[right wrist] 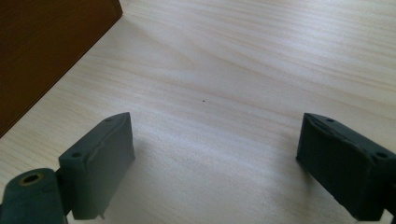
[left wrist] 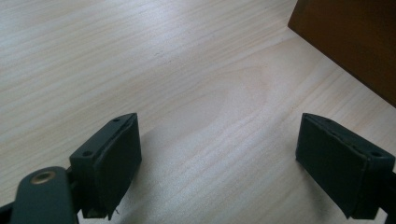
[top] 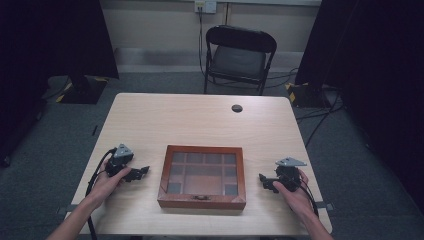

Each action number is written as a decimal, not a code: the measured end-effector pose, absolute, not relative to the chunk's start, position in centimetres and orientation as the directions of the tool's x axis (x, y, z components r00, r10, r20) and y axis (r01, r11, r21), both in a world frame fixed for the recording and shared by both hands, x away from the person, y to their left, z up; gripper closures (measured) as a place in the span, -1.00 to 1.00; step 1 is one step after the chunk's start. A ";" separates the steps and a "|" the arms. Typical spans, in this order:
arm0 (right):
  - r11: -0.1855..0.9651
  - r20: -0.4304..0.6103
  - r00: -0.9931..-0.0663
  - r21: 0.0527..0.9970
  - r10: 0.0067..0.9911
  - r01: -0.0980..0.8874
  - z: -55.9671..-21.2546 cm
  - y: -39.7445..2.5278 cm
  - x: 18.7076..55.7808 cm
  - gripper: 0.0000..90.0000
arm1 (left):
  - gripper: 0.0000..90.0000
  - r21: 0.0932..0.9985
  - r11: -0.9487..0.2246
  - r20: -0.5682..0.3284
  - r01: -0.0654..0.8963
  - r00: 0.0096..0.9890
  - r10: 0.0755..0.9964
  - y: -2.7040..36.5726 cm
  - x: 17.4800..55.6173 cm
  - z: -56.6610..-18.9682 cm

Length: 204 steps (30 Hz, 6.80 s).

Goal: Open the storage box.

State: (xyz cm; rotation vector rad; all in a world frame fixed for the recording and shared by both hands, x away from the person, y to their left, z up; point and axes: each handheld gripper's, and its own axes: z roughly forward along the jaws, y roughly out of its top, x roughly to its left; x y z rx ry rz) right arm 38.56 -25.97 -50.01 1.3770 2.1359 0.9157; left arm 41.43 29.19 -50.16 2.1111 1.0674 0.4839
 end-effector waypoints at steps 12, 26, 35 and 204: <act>0.293 -0.008 -0.415 0.721 0.910 0.628 -48.8 -26.5 38.5 -0.57 | -0.70 0.735 -0.406 0.014 0.543 0.587 0.810 29.2 41.4 -50.2; 0.282 0.060 -0.476 0.738 0.877 0.613 -45.2 -25.4 37.9 -0.18 | -0.70 0.737 -0.398 0.011 0.546 0.579 0.815 29.1 41.4 -50.2; 0.264 0.159 -0.561 0.757 0.812 0.598 -43.8 -24.3 37.3 -0.04 | -0.70 0.738 -0.398 0.011 0.545 0.579 0.815 29.1 41.4 -50.2; 0.499 0.245 -0.905 0.768 0.347 0.400 -35.7 -9.3 36.7 0.83 | -0.76 0.730 -0.415 0.010 0.543 0.599 0.801 29.3 41.7 -50.2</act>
